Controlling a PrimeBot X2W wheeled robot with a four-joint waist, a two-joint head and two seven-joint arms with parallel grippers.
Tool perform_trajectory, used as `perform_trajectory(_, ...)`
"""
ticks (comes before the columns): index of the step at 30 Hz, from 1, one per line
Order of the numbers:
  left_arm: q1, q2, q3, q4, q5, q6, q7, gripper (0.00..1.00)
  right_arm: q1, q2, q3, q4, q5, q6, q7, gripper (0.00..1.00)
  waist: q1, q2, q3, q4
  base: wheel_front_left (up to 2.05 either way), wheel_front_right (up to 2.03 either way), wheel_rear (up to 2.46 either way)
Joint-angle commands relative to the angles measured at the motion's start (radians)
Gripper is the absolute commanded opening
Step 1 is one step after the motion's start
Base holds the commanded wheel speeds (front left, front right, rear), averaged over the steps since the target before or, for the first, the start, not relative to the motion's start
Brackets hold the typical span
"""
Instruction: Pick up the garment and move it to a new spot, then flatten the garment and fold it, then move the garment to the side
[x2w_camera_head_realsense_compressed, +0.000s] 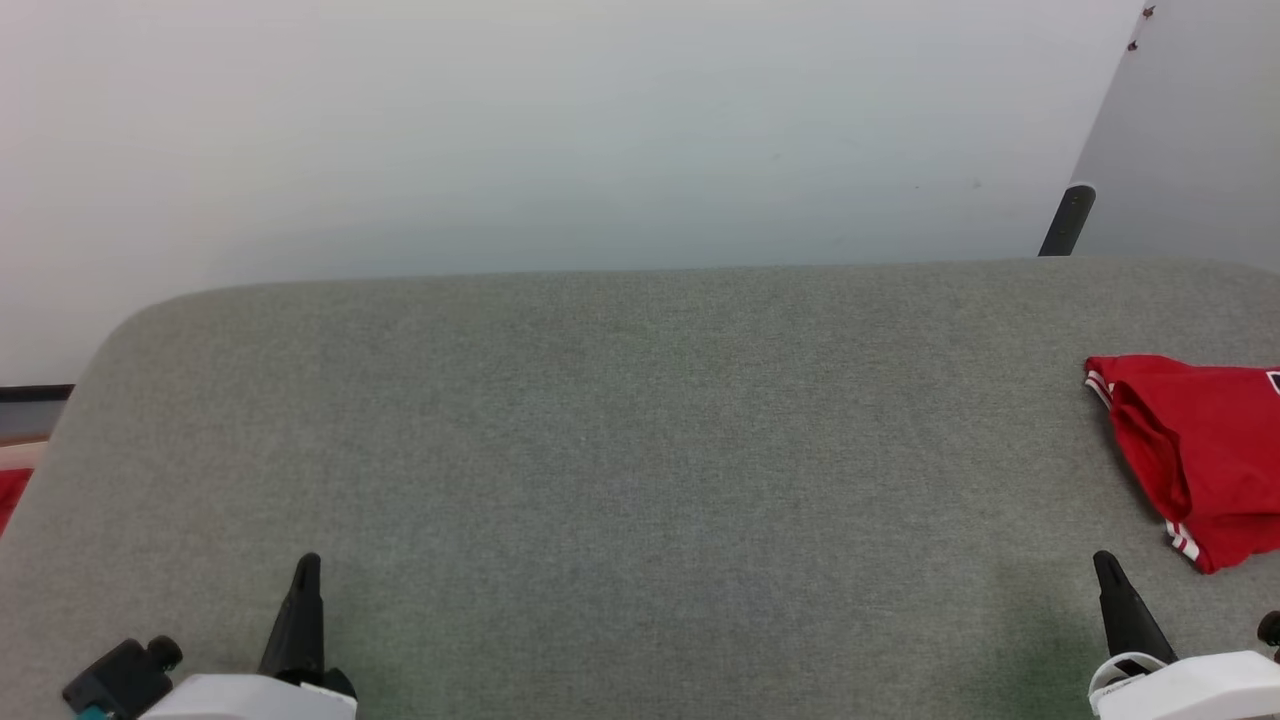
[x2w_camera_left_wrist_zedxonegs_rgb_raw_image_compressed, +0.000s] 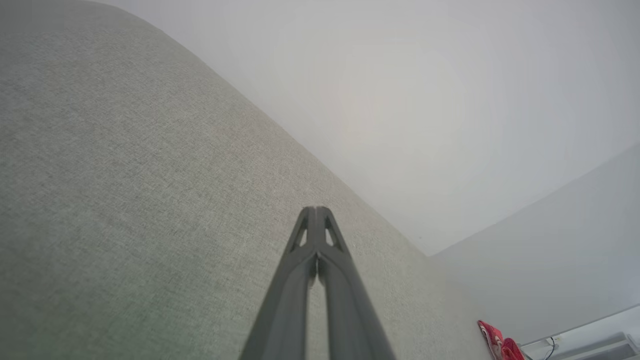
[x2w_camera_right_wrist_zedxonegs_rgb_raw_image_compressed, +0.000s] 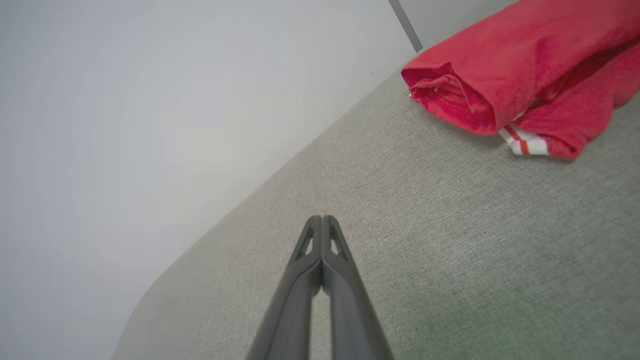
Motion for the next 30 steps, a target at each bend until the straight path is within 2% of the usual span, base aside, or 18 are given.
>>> perform_trajectory(1, -0.024, 0.003, 0.006, -0.01, -0.026, -0.001, 0.005, 0.0, -0.027, -0.002, -0.008, -0.015, 0.026, 0.0, 0.004, 0.0, 0.0, -0.0001, 0.0, 0.0, 0.0, 0.0, 0.0)
perform_trajectory(30, -0.062, -0.038, 0.017, 0.002, -0.32, -0.002, 0.093, 0.0, -0.05, 0.047, -0.044, -0.034, 0.329, 0.0, 0.079, 0.0, 0.0, -0.0001, 0.007, 0.004, 0.0, 0.0, 0.0)
